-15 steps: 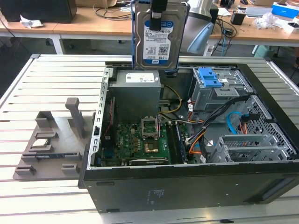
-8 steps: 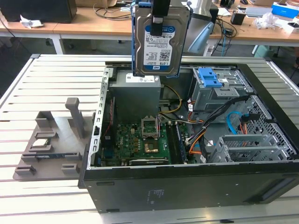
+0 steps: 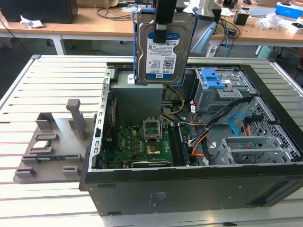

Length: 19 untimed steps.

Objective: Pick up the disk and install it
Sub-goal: 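Pick up the disk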

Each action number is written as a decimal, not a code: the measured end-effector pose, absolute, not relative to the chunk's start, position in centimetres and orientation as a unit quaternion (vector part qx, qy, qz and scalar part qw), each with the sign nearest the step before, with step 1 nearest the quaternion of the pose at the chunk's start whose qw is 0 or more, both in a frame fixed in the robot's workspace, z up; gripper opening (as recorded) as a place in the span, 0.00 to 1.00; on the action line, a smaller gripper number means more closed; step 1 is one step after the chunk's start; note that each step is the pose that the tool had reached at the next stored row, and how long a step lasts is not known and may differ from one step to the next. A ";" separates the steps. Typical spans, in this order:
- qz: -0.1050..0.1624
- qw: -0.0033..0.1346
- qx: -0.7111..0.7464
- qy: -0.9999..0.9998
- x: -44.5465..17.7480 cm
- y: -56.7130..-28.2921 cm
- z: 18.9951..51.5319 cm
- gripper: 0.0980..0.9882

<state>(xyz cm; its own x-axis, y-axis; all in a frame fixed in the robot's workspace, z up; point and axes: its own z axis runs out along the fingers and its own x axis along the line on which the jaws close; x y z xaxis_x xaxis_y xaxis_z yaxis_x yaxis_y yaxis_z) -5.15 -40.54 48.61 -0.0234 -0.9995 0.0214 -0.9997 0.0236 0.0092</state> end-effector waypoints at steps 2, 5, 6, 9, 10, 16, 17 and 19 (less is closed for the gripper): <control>0.004 0.011 0.699 -0.715 -5.2 -41.0 48.6 0.30; 0.004 0.011 0.699 -0.715 -5.2 -41.7 48.5 0.30; 0.004 0.011 0.699 -0.715 -5.2 -41.9 48.5 0.30; 0.005 0.011 0.699 -0.715 -5.2 -42.6 48.4 0.30; 0.005 0.011 0.699 -0.715 -5.2 -43.3 48.4 0.30; 0.005 0.012 0.699 -0.715 -5.2 -45.1 48.2 0.30; 0.005 0.012 0.699 -0.715 -5.2 -45.3 48.2 0.30; 0.005 0.012 0.699 -0.715 -5.2 -45.5 48.2 0.30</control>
